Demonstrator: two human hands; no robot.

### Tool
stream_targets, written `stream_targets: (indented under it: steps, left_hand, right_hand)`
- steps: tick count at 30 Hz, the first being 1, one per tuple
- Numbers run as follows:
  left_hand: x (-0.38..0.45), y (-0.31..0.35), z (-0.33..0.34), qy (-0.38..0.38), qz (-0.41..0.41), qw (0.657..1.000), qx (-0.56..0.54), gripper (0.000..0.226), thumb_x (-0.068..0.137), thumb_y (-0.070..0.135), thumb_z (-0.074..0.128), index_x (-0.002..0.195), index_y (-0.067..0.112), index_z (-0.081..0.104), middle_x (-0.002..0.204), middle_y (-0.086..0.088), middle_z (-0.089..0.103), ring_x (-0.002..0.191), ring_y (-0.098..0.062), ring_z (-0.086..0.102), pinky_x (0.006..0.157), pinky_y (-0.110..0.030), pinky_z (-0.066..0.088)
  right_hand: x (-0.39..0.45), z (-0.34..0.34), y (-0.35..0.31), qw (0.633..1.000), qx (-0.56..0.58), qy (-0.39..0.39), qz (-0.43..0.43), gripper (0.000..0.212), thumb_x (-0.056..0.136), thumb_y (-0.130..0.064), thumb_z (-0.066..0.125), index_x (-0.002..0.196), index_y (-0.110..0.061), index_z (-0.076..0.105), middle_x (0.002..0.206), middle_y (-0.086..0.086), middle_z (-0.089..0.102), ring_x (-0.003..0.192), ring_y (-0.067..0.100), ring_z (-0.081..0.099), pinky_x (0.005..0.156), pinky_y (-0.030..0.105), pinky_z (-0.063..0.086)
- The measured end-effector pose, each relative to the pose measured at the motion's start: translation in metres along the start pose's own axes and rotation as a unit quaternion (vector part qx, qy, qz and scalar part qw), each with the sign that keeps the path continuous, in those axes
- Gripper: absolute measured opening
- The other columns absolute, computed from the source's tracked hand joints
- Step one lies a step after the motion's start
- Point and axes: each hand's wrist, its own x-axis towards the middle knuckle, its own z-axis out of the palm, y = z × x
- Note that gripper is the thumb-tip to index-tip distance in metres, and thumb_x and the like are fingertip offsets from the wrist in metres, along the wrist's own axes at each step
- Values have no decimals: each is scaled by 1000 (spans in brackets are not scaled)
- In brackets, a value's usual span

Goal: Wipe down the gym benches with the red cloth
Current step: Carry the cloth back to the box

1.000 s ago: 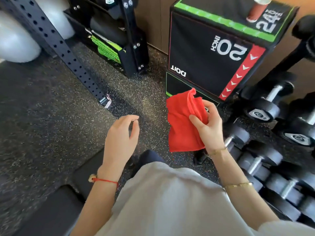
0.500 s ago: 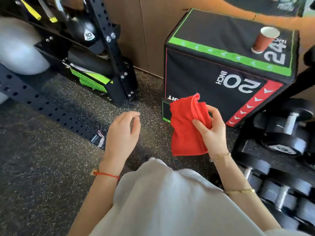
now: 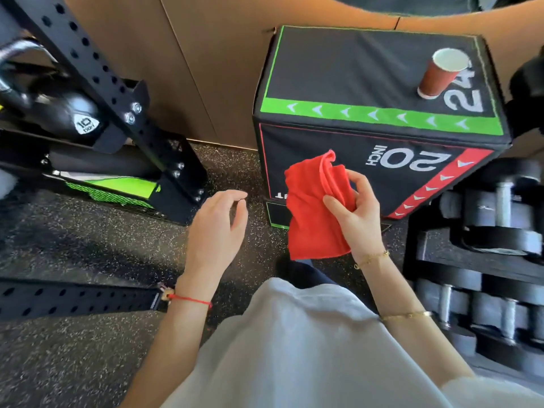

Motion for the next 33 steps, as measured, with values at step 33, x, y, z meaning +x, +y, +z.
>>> stream_targets:
  steps: [33]
  left_hand:
    - [358, 28, 87, -49, 86, 995, -19, 22, 96, 14, 53, 113, 12, 67, 113, 0, 69, 107, -20, 61, 92, -35, 48]
  right_hand:
    - [377, 39, 32, 976, -191, 64, 76, 63, 76, -17, 72, 130, -25, 39, 115, -5, 64, 107, 22, 61, 86, 28, 45]
